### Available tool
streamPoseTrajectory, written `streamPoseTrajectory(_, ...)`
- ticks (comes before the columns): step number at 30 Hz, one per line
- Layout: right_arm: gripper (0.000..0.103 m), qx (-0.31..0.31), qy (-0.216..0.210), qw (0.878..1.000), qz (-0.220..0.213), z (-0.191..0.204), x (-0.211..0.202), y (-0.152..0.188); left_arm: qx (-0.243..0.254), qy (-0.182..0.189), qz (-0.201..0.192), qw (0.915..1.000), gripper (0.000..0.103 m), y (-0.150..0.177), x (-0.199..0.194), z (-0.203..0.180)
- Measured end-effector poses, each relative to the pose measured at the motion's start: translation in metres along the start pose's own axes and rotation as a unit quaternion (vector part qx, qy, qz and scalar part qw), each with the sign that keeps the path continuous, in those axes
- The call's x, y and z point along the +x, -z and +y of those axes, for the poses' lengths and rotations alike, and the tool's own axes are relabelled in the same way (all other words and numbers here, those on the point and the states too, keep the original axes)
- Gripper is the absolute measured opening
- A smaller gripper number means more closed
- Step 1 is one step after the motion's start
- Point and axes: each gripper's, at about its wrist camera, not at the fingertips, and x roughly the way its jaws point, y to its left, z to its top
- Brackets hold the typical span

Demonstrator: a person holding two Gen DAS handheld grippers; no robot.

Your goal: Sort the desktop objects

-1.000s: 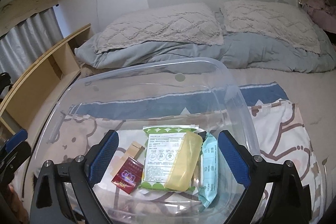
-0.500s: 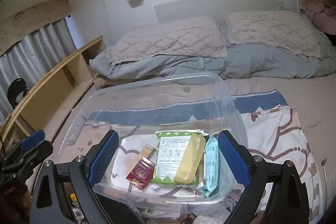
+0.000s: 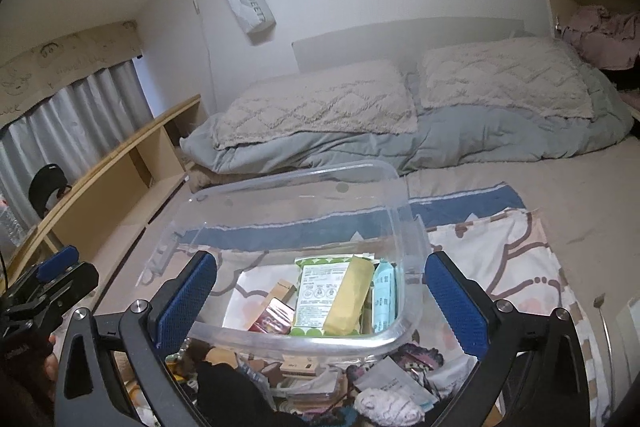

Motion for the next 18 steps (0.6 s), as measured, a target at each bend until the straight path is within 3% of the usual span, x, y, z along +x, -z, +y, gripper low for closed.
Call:
streamPoseTrajectory(8, 0.103, -0.014, -0.005, 1.0, -0.026, 0.016, -0.052, 0.006, -0.015, -0.011, -0.024, 0.9995, 0.103, 0.004, -0.05, -0.004)
streamPoseTrajectory(18, 0.103, -0.04, 0.01, 0.998, -0.041, 0.034, -0.115, 0.039, -0.029, -0.011, -0.022, 0.9993, 0.103, 0.034, -0.104, -0.015)
